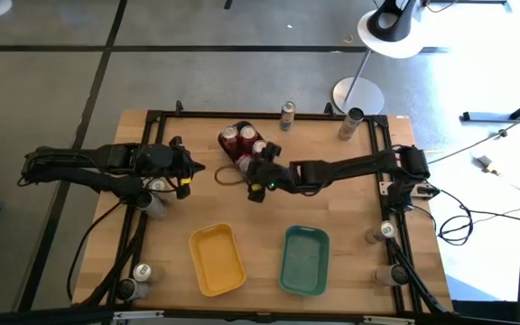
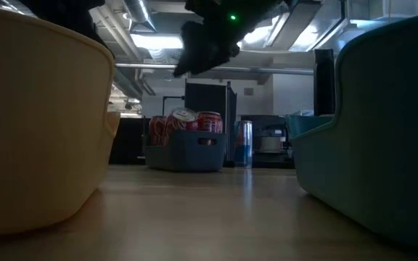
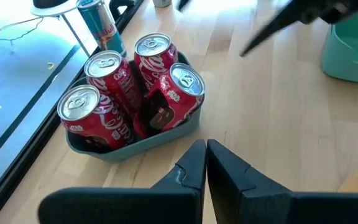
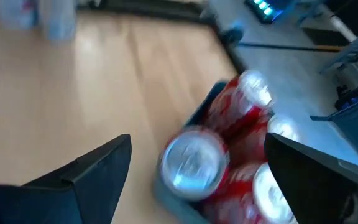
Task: Sort soda cans
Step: Put the red and white soda can into the blue bin
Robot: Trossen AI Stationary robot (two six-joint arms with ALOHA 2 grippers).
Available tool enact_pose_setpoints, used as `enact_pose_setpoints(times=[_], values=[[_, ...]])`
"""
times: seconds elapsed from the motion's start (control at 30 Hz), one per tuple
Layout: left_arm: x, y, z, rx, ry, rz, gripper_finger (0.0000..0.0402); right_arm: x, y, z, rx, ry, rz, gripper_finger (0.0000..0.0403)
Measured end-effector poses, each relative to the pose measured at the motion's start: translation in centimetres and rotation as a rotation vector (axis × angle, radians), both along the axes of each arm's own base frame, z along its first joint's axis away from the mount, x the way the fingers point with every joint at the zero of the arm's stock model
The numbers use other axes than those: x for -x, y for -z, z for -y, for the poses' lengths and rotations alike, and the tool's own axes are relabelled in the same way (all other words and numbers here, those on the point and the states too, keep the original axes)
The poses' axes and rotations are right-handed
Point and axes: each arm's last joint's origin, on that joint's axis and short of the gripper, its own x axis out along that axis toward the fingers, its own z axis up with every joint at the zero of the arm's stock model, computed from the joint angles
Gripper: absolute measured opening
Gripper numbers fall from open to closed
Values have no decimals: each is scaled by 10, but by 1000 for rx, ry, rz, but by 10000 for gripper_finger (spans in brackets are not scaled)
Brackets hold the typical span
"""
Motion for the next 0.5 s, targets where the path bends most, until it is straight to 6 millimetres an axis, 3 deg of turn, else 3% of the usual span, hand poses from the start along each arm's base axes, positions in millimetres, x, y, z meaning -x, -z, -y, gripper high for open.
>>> enact_pose_setpoints(times=[0.23,0.43,0.5], values=[[0,0,0,0,-1,1,8,1,36,-6,79,-69,-153,365],[-1,0,0,0,-1,-3,8,-2,65,11,132,-41,-251,365],[-1,1,0,0,-1,-4,8,-4,67,17,141,-11,-242,365]])
